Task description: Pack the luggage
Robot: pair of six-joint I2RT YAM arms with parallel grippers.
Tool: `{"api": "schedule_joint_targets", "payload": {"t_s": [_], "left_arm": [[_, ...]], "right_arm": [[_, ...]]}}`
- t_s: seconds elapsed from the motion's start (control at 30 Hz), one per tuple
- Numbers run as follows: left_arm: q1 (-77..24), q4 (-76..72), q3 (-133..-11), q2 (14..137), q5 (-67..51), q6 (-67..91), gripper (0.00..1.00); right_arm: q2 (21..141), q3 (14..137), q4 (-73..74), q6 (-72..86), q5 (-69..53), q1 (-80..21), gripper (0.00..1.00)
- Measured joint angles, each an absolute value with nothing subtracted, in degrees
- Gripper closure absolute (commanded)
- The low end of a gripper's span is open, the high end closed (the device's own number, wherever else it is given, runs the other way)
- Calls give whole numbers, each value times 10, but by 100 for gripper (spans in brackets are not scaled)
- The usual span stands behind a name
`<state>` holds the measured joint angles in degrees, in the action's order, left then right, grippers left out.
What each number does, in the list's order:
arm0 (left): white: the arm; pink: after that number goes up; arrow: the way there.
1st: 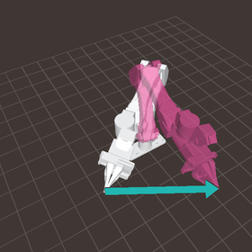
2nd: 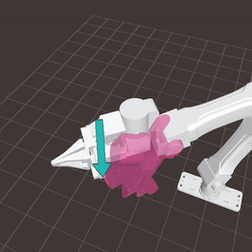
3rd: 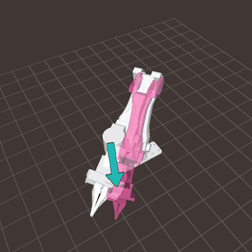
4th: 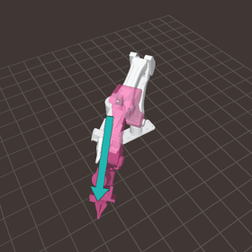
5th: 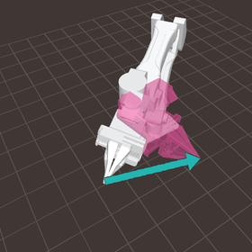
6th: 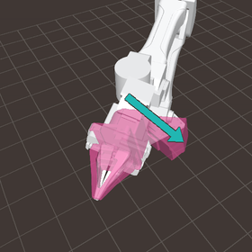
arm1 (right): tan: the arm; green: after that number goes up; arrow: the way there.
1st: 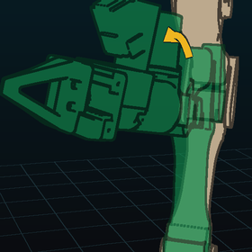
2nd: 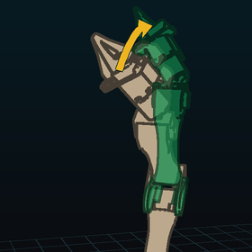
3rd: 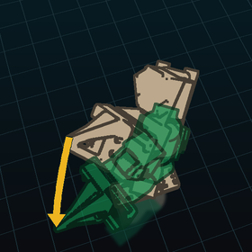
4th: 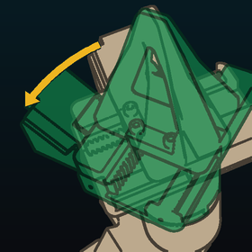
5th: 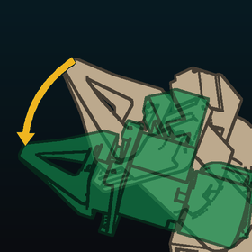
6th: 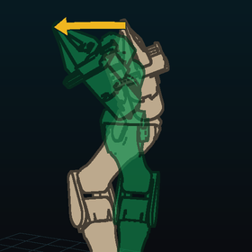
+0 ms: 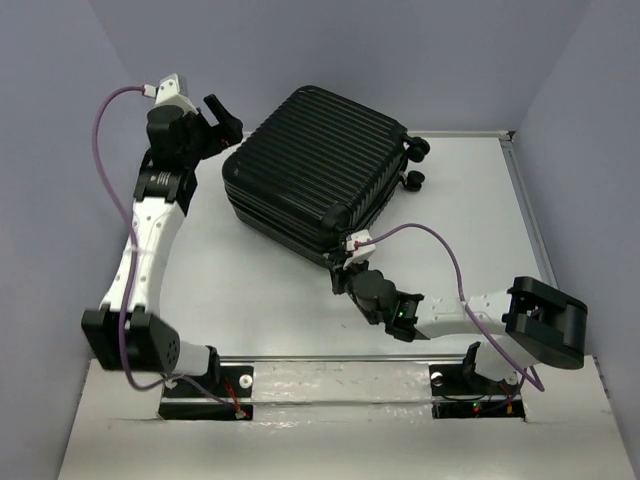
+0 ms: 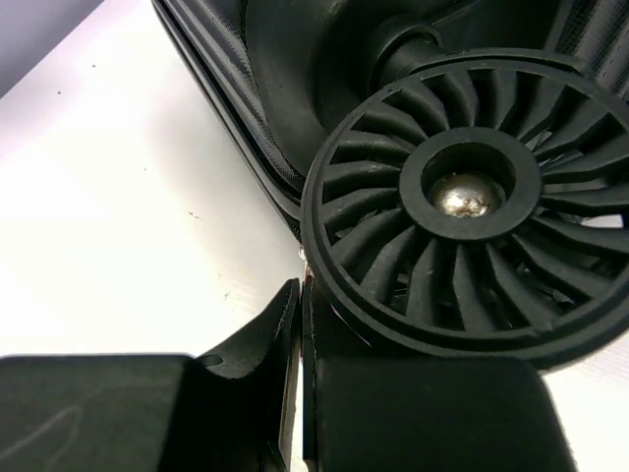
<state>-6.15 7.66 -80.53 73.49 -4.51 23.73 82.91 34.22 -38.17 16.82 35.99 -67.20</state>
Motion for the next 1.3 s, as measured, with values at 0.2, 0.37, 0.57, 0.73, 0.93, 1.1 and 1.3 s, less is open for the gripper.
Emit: {"api": "schedule_joint_targets", "payload": {"t_s": [0.2,0.37,0.57,0.73,0.93,1.1,1.3], "left_arm": [[-2,112,-824,942,-140,213,1],[4,97,-845,978,-217,208,1],[6,71,-850,1002,-246,198,8],[4,6,-827,1012,-248,198,25],[-3,-80,-775,997,-235,213,30],[-12,-104,-744,979,-232,210,31],[-18,-109,-724,961,-232,201,32]], "right_arm": [[827,342,-375,173,357,-672,93],[829,344,-371,176,356,-672,93],[832,357,-352,177,356,-672,93],[843,377,-334,175,355,-672,93],[944,500,-291,157,337,-670,93],[1057,659,-227,134,304,-663,93],[1132,799,-134,120,269,-662,93]]}}
